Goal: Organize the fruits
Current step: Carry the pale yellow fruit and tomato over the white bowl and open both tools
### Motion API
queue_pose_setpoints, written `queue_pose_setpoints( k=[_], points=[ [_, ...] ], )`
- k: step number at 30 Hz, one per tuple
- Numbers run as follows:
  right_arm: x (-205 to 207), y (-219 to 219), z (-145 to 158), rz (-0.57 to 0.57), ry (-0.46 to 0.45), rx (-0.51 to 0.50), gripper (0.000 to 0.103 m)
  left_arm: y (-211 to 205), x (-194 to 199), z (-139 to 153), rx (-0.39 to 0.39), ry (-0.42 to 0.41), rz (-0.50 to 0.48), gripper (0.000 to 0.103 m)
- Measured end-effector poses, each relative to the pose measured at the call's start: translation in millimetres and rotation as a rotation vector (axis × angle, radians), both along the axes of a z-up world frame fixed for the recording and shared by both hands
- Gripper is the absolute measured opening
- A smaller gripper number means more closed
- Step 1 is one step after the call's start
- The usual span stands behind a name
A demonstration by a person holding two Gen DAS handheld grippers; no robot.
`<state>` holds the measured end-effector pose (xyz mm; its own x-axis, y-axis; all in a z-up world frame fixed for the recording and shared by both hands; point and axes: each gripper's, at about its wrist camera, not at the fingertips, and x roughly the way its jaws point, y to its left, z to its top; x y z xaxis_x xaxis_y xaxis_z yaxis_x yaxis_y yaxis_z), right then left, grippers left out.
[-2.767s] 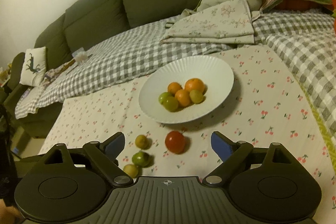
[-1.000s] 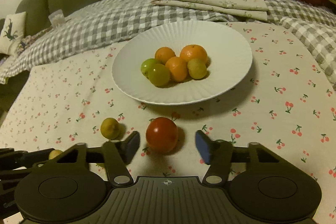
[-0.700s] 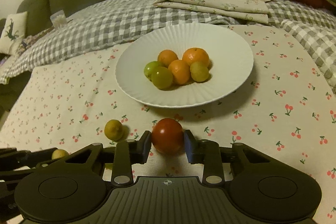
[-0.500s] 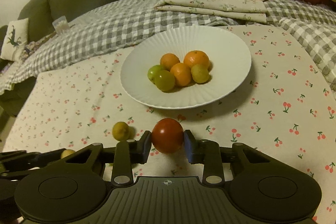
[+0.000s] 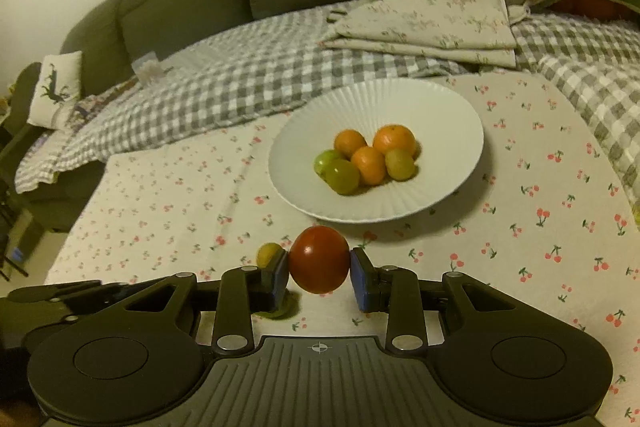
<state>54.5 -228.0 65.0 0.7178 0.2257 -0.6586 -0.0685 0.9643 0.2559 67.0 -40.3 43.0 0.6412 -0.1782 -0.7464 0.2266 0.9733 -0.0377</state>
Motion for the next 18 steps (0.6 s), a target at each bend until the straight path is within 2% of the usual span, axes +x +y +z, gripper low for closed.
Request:
queue_pose_setpoints(
  k=[6,18],
  points=[
    [-6,-12,11,-0.012,-0.035,0.011,0.031,-2,3,6,-0.026,-0.028,-0.01,0.026],
    [-1,-55,19,-0.118,-0.066,0.039,0.031,-16,23,24,-0.08,-0.103,-0.07,0.026]
  ],
)
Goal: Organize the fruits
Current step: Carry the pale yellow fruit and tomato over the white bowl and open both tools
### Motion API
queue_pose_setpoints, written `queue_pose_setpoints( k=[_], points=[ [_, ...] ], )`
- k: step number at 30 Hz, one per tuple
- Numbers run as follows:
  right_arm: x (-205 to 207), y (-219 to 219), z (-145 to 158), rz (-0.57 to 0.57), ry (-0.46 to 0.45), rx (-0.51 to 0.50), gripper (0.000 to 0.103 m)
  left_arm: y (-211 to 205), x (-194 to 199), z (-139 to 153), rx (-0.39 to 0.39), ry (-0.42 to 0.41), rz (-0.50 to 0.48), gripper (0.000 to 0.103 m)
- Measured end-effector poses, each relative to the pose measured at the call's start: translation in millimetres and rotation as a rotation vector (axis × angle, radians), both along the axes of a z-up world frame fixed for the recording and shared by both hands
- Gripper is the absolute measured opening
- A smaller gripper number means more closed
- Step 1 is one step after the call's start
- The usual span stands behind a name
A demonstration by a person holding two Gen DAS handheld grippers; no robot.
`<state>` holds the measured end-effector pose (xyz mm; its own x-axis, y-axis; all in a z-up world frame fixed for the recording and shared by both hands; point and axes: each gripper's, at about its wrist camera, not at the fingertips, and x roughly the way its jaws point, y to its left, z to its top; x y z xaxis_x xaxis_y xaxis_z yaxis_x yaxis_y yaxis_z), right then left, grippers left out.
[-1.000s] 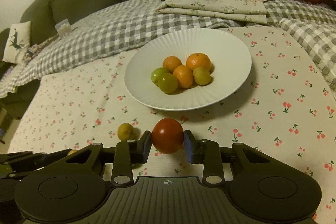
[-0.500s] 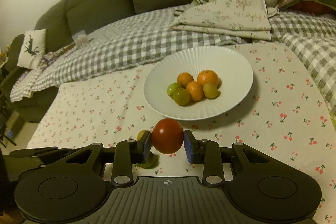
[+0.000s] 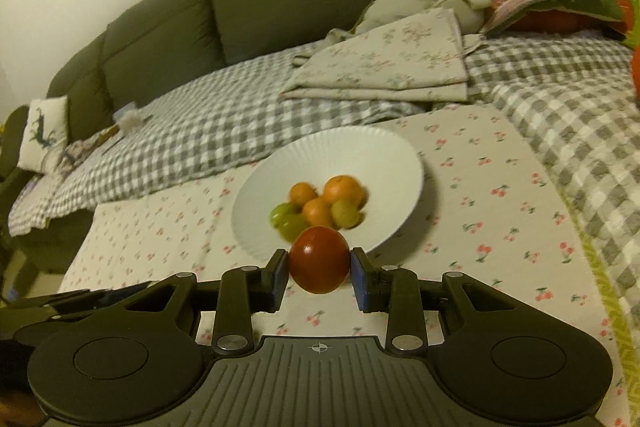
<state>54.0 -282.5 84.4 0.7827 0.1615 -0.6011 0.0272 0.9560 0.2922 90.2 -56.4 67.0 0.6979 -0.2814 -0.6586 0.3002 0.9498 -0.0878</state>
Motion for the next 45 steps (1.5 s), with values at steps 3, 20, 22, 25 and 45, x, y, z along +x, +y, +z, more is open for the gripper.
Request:
queue_pose_setpoints(
  k=[3,20,22,25,45],
  points=[
    [5,-9,0,-0.023,0.001,0.002,0.031,-13,7,0,0.021,-0.034,-0.027,0.026],
    [53,-19,-22,-0.025,0.003,-0.013,0.031,-82,52,-34,0.057,-0.023,-0.166,0.026],
    [58,-18,-24,-0.018,0.004,-0.009,0.031,-85,55,-37,0.056,-0.042,-0.173,0.026],
    [67,-15,-28,-0.004,0.011,-0.025,0.031,-90,60,-37,0.047,-0.061,-0.183,0.026],
    [88,-30,-32,-0.045,-0.012,0.059,0.058,-88,59,-24,0.03,-0.133,-0.221,0.055]
  ],
)
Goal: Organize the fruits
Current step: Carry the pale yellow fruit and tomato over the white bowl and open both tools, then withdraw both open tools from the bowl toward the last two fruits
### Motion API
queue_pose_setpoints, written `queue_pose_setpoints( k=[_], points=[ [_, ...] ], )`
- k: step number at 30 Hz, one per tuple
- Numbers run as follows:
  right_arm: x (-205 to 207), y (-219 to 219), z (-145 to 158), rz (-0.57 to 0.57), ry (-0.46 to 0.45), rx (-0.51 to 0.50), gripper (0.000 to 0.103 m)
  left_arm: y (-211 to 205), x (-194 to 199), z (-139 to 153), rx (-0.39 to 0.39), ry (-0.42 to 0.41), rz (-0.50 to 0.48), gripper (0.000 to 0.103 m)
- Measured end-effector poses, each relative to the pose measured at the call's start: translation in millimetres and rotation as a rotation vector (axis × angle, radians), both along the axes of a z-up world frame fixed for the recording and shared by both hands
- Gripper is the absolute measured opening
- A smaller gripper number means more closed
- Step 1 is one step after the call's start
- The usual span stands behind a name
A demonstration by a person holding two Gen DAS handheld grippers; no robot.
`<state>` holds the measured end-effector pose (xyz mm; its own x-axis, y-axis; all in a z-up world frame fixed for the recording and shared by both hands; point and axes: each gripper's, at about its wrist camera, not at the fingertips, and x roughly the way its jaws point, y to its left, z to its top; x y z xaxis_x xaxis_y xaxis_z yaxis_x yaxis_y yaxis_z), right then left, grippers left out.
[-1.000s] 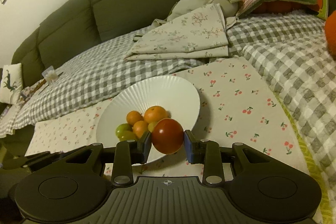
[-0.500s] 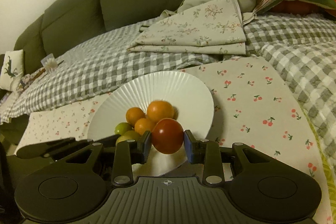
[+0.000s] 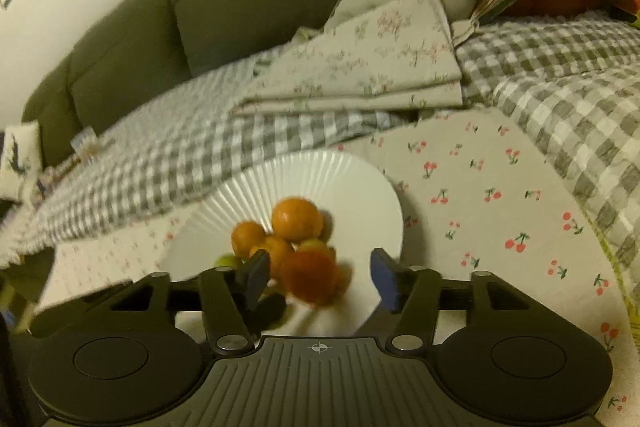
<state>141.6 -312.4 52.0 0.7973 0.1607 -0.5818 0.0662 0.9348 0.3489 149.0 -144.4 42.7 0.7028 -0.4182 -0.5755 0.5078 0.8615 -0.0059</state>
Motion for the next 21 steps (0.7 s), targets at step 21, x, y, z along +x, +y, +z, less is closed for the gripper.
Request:
queue_pose_setpoints(
  k=[21],
  points=[
    [-45,-13,35,-0.051,-0.026,0.087,0.072,92,-19,21,-0.07,0.161,0.251,0.059]
  ],
)
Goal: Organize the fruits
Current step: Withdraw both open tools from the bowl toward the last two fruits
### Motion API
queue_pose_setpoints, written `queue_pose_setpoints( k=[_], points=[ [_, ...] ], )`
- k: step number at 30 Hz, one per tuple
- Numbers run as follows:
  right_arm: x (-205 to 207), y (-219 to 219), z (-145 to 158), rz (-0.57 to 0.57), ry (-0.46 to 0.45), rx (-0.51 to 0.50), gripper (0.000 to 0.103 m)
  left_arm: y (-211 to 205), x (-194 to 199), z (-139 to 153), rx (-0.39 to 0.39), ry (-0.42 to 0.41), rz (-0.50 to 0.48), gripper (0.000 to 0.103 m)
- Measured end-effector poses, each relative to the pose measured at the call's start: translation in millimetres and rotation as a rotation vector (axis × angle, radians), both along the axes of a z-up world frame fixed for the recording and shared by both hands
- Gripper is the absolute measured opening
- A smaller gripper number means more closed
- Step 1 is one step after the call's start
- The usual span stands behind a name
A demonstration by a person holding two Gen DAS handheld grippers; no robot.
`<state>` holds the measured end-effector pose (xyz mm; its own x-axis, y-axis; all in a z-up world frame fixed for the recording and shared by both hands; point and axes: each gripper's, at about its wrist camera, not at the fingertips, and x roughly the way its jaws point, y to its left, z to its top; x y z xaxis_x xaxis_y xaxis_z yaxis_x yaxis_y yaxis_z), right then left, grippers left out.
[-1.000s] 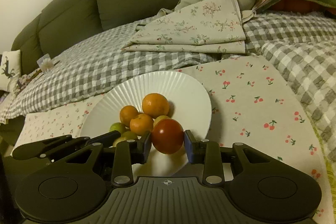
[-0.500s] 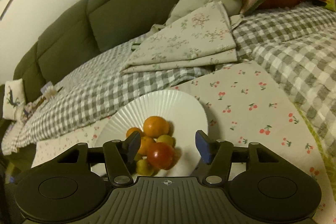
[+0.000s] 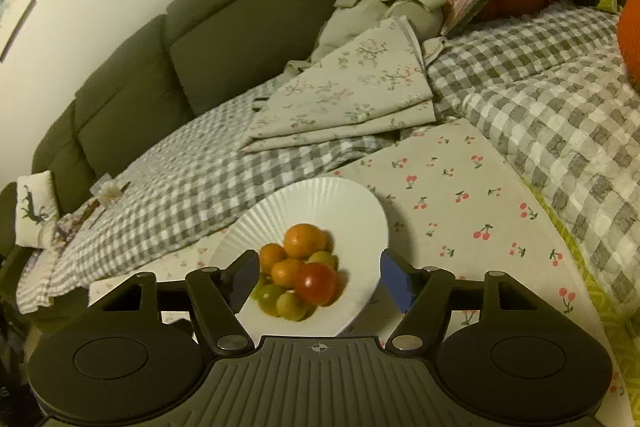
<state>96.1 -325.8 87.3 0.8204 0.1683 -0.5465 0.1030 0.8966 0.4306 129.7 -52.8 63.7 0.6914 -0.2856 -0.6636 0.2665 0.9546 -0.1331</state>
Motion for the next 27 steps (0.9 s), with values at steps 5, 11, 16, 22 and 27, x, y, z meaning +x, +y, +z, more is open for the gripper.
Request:
queue_pose_setpoints(
  k=[5,11,16,22,27],
  points=[
    [-17,12,9,0.039,-0.022,-0.026,0.073,11,-16,3,-0.008,0.03,0.031,0.066],
    [-37,31,16,0.092,-0.039,-0.059,0.075,18,-32,5,-0.003,0.053,0.049,0.088],
    [-52,45,18,0.129,-0.046,-0.101,0.083,28,-34,5,0.001,0.08,0.09,0.092],
    [-64,56,12,0.172,-0.025,-0.133,0.087,30,-31,-5,-0.035,0.127,0.091,0.092],
    [-71,70,2,0.219,0.013,-0.179,0.087,20,-25,-15,-0.039,0.152,0.073,0.089]
  ],
)
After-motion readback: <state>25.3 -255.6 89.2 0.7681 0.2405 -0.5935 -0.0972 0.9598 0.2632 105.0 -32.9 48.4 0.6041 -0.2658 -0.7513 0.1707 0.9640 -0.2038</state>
